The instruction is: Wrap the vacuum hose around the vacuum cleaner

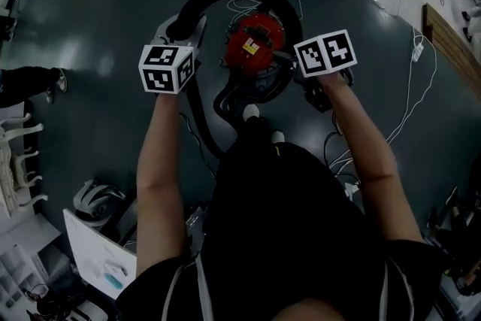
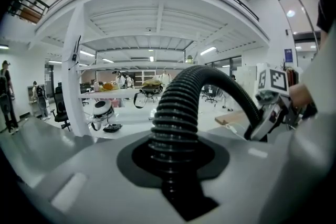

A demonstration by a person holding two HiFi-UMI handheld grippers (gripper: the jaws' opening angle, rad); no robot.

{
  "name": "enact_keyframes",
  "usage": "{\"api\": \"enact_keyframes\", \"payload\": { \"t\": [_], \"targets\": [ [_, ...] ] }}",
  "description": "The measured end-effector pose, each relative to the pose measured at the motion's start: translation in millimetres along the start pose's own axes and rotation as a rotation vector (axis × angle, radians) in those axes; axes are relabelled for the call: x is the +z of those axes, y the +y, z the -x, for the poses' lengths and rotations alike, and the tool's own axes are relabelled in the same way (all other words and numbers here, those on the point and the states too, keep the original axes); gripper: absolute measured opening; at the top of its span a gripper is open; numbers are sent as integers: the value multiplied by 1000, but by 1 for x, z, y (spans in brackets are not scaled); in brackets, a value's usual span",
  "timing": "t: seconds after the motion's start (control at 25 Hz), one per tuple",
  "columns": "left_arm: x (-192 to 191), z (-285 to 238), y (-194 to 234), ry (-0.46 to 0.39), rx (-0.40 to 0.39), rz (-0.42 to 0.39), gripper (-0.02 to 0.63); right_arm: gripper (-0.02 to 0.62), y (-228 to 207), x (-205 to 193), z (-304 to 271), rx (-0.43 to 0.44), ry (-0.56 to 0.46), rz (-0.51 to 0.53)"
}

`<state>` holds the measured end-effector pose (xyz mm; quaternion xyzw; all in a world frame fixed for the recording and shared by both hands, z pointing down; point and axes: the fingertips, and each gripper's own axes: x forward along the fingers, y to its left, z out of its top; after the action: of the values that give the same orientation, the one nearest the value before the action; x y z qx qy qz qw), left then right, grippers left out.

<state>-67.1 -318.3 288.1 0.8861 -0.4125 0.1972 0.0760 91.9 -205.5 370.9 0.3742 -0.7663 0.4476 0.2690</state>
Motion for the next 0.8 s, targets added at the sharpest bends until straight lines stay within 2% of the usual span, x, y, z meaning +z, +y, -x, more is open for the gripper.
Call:
{"api": "enact_keyframes", "payload": {
  "t": [0.24,0.48,0.8],
  "targets": [
    [8,-11,22,10,-58,8,112,148,13,18,-1,30,28,14],
    [24,-11,39,0,-114,17,112,149,28,44,6,59,11,28],
    [35,-2,55,4,-117,18,114,149,46,62,5,120,-15,21]
  ]
}}
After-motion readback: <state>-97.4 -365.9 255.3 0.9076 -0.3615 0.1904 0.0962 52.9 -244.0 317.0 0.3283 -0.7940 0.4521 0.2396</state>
